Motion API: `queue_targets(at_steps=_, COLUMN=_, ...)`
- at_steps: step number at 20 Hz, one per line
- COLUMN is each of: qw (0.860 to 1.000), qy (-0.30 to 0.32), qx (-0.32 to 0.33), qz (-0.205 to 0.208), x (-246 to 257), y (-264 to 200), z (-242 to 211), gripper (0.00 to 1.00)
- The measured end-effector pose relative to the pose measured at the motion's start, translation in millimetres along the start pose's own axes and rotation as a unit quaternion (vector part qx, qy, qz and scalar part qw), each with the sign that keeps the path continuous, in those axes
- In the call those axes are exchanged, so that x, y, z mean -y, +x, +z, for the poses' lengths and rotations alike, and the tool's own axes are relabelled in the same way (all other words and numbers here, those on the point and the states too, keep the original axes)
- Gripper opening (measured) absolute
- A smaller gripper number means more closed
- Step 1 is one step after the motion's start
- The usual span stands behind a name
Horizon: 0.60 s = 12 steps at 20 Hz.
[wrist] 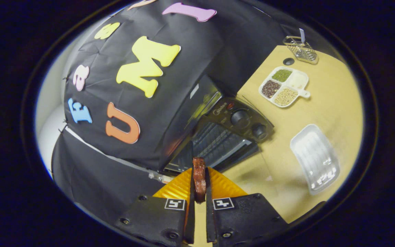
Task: Open the toaster oven, put the food inside, and close the toaster oven door.
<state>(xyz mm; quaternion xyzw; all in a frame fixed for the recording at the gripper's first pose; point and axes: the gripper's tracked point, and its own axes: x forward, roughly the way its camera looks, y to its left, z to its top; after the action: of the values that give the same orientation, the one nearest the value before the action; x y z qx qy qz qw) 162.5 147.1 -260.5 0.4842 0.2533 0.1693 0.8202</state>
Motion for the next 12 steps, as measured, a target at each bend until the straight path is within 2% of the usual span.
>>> queue_targets(at_steps=4, qw=0.998, qy=0.048, qx=0.044, qz=-0.023, x=1, y=44, z=-10, gripper=0.16)
queue_targets(at_steps=6, qw=0.993, qy=0.081, qx=0.082, qz=-0.018, x=1, y=65, z=-8, gripper=0.16)
queue_targets(at_steps=9, qw=0.987, qy=0.103, qx=0.125, qz=-0.015, x=8, y=96, z=-4, gripper=0.16)
queue_targets(at_steps=12, qw=0.982, qy=0.122, qx=0.143, qz=-0.033, x=22, y=124, z=-7, gripper=0.16)
